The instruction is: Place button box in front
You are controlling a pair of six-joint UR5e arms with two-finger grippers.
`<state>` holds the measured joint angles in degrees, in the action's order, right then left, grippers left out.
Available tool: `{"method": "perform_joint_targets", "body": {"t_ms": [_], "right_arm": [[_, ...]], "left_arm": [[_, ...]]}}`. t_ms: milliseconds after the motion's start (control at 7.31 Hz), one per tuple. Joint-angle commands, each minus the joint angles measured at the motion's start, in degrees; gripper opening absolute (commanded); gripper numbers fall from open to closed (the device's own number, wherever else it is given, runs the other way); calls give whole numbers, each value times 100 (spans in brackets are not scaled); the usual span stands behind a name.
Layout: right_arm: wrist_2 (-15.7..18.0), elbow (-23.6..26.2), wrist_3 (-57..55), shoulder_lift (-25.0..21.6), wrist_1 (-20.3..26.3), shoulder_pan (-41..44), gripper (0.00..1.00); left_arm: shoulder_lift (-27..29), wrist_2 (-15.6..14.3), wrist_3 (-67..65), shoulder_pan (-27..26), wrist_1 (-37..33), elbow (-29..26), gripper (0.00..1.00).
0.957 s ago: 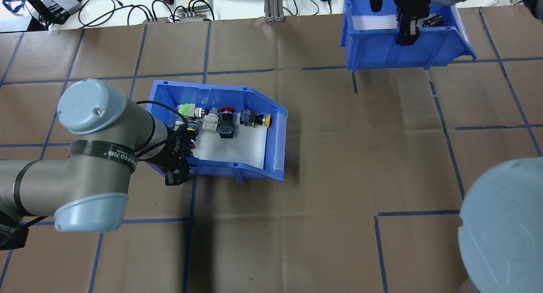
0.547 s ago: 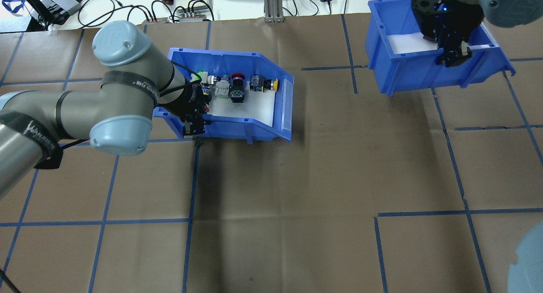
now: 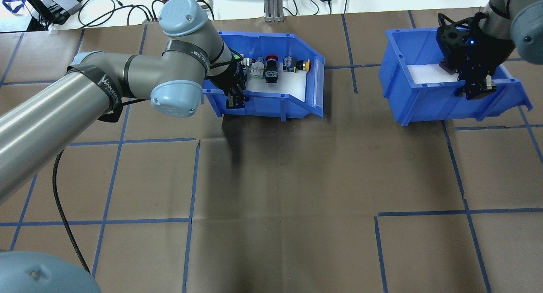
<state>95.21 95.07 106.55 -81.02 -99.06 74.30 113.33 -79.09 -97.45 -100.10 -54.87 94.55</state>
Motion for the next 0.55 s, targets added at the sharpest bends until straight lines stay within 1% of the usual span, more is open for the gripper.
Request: {"method": "perform_joint_targets", "body": {"t_ms": [0, 137, 274, 410], "right_arm": [[-64, 318, -11, -194, -121, 14, 8], [-47, 537, 6, -256, -305, 14, 8], [-46, 730, -20, -413, -333, 14, 8], [-46, 985, -46, -606, -420, 23, 8]], "left_arm": [[137, 8, -333, -96, 20, -77, 25], [146, -1, -414, -158, 29, -103, 25], [137, 8, -554, -185, 29, -103, 26], [119, 8, -669, -185, 29, -103, 29]]}}
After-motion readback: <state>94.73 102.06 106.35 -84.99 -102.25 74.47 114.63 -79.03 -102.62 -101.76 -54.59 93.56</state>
